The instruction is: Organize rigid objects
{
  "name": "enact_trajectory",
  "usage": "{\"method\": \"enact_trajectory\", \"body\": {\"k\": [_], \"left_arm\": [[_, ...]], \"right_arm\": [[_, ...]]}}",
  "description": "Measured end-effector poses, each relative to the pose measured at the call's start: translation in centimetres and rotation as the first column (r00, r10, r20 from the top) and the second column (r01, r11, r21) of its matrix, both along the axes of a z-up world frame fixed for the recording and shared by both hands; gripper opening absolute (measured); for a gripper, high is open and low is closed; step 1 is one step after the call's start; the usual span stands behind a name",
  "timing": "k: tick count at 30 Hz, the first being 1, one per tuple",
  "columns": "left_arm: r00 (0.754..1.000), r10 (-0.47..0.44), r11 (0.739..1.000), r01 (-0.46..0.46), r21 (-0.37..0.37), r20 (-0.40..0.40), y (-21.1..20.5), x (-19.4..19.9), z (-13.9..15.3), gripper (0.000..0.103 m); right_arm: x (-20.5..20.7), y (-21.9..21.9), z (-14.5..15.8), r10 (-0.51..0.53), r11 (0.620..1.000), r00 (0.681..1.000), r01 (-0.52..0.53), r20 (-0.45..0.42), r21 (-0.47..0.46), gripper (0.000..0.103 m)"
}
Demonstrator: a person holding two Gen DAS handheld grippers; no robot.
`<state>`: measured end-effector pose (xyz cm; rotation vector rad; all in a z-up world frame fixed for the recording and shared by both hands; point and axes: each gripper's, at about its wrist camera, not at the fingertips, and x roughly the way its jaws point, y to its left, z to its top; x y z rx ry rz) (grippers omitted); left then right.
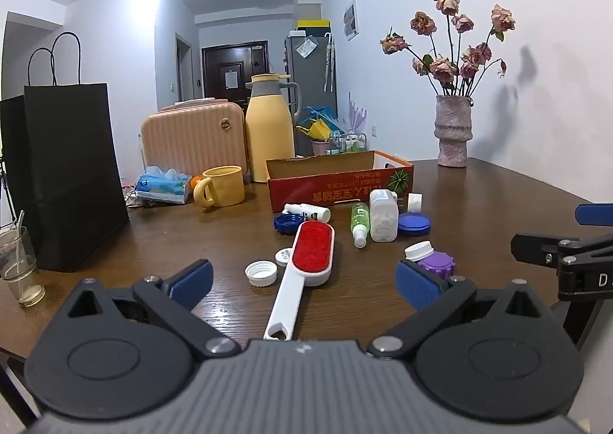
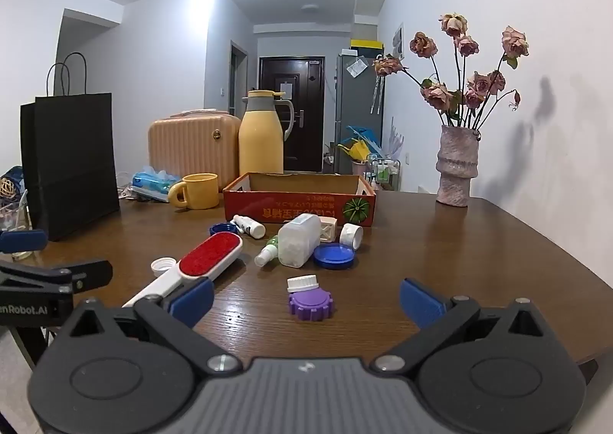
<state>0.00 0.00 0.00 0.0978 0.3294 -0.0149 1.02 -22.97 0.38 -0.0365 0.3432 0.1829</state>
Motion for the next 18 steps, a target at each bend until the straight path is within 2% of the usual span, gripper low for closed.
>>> {"method": "enact_trajectory", "body": {"k": [18], "left_arm": [[1.0, 0.003, 1.0, -0.004, -0.026, -0.009, 0.34, -0.18, 0.12, 0.103]], "right_arm": [[-0.01, 0.06, -0.14, 0.002, 1.0, 1.0, -0.002, 0.003, 0.0, 0.103]]}}
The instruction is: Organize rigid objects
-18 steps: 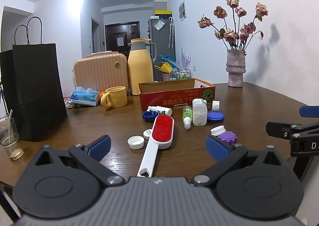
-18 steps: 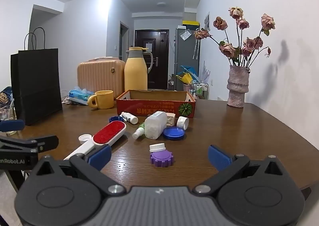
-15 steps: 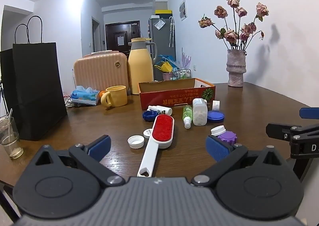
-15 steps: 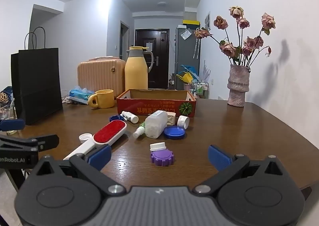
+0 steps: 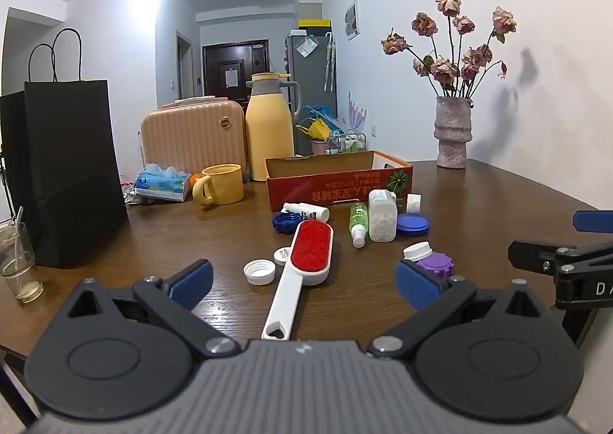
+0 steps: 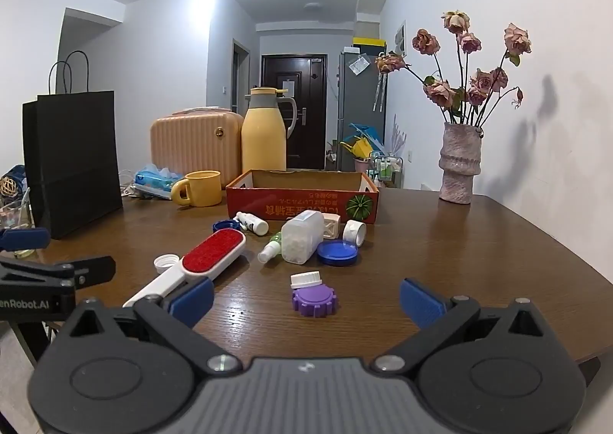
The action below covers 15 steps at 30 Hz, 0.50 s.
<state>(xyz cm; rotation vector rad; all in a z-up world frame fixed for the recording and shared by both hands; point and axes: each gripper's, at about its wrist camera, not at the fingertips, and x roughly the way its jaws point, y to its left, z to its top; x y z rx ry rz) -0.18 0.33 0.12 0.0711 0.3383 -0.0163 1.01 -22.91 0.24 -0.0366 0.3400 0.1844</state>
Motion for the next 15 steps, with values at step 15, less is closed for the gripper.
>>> {"method": "enact_trajectory", "body": {"k": [15], "left_arm": [[1.0, -0.001, 1.0, 0.001, -0.002, 0.001, 0.09, 0.04, -0.1, 0.103]], "right_arm": [[0.04, -0.06, -0.06, 0.002, 1.0, 1.0, -0.002, -0.001, 0.003, 0.103]]}}
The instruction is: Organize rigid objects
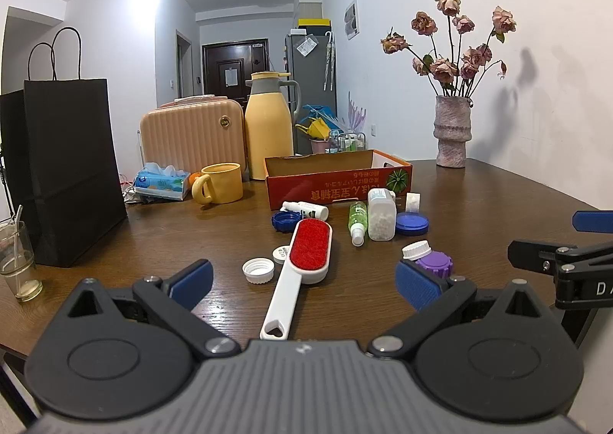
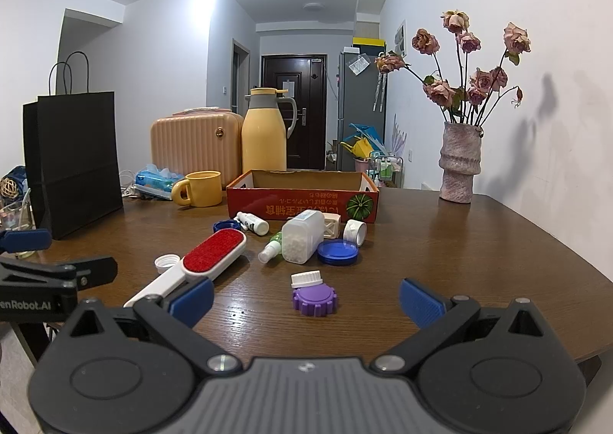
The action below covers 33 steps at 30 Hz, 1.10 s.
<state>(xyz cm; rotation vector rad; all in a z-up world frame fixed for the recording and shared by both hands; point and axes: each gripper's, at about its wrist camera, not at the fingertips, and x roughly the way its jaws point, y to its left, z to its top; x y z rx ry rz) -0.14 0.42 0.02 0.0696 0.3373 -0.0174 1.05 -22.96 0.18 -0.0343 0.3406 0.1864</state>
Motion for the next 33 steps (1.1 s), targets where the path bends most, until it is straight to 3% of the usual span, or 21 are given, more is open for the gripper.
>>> {"method": "enact_trajectory", "body": {"k": [33], "left_arm": [[1.0, -0.002, 1.0, 0.002, 0.0, 0.002, -0.23, -0.03, 0.04, 0.103]], "right_arm": [[-0.11, 0.09, -0.05, 0.0, 1.0, 1.0, 0.0, 0.0, 0.003, 0.103]]}}
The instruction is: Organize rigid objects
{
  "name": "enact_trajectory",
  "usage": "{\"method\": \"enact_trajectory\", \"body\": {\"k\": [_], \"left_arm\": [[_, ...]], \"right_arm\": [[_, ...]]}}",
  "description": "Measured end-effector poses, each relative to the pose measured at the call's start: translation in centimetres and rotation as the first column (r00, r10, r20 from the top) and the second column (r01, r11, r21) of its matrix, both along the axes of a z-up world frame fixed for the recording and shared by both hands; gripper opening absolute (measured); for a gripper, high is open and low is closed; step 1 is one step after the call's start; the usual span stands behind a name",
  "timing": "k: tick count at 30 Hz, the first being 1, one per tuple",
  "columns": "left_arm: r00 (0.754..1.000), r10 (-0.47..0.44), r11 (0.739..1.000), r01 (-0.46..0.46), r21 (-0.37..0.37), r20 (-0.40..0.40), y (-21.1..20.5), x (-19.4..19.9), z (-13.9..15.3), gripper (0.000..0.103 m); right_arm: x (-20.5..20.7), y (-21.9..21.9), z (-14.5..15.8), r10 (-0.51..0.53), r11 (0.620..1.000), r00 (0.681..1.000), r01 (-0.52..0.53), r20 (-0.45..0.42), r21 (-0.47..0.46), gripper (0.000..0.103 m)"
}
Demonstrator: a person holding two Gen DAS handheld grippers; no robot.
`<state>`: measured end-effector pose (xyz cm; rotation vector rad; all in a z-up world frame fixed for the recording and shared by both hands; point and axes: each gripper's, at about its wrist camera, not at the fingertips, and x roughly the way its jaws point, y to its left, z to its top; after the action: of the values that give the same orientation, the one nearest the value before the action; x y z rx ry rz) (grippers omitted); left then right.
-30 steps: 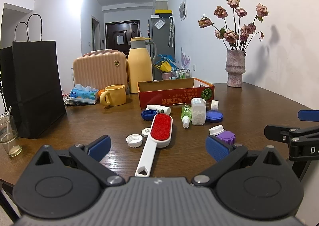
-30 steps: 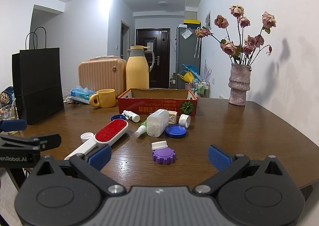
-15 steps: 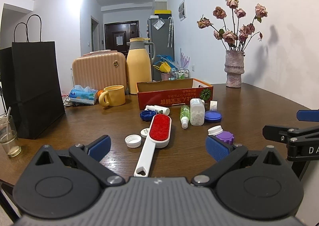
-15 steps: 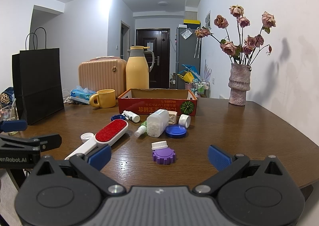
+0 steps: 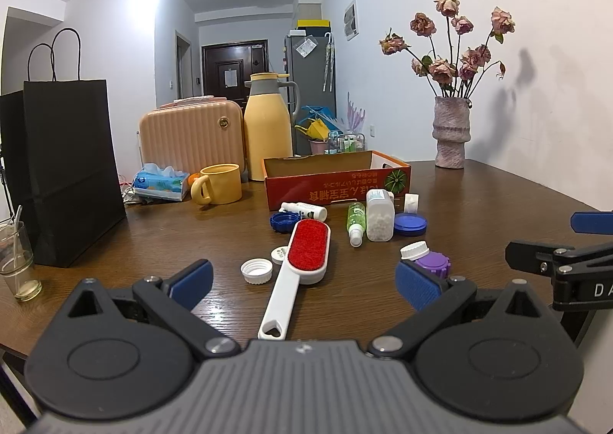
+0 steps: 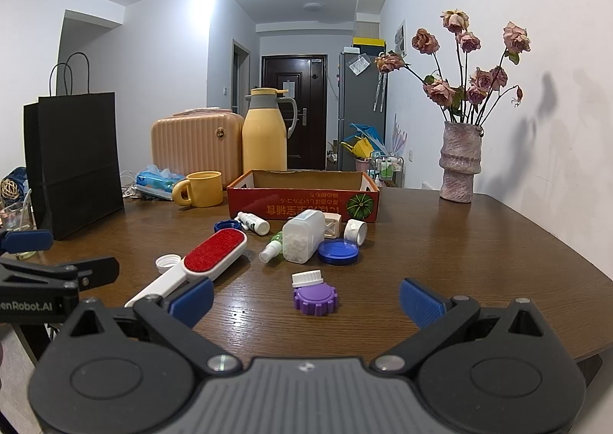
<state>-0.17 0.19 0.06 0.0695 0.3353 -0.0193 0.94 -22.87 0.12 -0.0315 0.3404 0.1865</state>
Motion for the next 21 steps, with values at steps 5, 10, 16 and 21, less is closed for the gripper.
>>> {"method": "enact_trajectory", "body": {"k": [5, 10, 16, 21], "left_arm": [[1.0, 0.0, 1.0, 0.0, 0.0, 0.0, 0.01, 0.0, 0.01, 0.103], [1.0, -0.001, 1.0, 0.001, 0.0, 0.0, 0.02, 0.0, 0.02, 0.103], [1.0, -0.001, 1.0, 0.001, 0.0, 0.0, -0.54, -0.17, 0.12, 0.103], [1.0, -0.001, 1.0, 0.001, -0.002, -0.002, -0.6, -0.21, 0.12, 0.103]], "right_arm": [[-0.01, -0.01, 0.02, 0.001, 1.0, 1.0, -0.001, 0.0, 0.0, 0.103], [-0.06, 0.05, 0.0, 0.0, 1.0, 1.0, 0.0, 0.001, 0.001, 0.103], [-0.05, 0.02, 0.03, 0.0, 1.0, 1.0, 0.0, 0.0, 0.001, 0.103], [0.0, 0.0, 0.09, 0.001, 1.0, 1.0, -0.001, -0.001, 0.0, 0.103]]}}
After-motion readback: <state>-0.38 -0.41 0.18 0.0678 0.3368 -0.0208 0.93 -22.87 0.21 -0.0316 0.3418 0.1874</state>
